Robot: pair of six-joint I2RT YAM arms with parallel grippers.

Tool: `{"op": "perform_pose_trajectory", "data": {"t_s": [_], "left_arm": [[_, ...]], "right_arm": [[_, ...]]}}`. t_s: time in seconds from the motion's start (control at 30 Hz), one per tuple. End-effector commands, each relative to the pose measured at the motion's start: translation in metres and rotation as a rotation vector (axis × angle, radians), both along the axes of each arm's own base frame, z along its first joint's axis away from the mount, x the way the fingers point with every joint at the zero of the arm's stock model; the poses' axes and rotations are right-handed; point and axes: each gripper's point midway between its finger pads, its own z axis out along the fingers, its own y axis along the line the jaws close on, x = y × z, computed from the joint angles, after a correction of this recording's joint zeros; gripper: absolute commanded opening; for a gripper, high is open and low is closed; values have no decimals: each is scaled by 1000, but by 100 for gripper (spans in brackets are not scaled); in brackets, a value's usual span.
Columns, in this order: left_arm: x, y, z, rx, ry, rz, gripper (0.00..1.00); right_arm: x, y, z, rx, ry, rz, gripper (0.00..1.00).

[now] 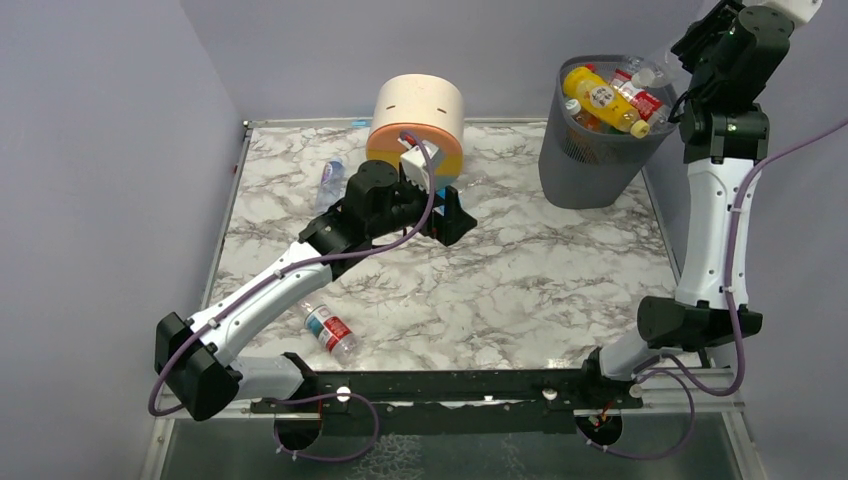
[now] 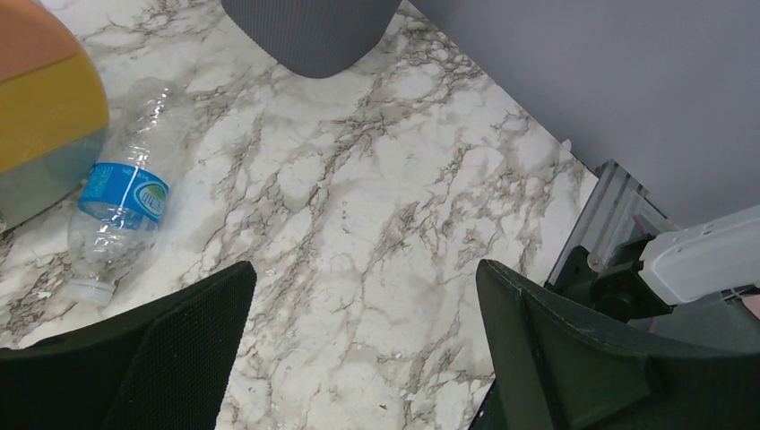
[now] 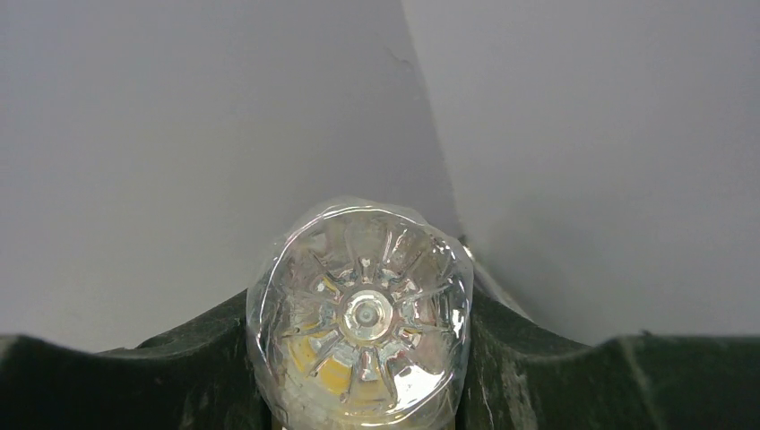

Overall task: Put the plastic bottles in the bin
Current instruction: Place the plastic bottle in the trash bin.

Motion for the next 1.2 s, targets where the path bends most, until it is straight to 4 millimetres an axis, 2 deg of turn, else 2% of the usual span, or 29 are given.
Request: {"op": "perform_pose_trajectory", "data": {"t_s": [0.0,0.1,0.27,0.5,0.77,0.97,1.07,1.17], "left_arm": [[-1,-9,-3,-12,3,-55,99],[-1,-11,-7,-16,13,-61,99],[-2,-14,-11,-28,31,-67,99],[1,-14,-11,-23,29,-59,99],[3,-16,-17,-22,38,-56,99],[3,-15,-19,-20,43,-53,99],[2,-15,-19,-19,47,-51,99],[2,-14,-19,-18,48,-48,99]], "right_arm": [[-27,-23,6,-67,18,-142,22],[-25,-28,-8,-85,50,-171,22],[-8,-26,-36,-90,138,-139,22],[16,-10,-74,-34,216,-32,22],[23,3,-110,-1,293,46,23],[35,13,-142,33,364,105,23],[40,14,-148,41,384,113,24],[36,11,-135,35,375,96,26]]}}
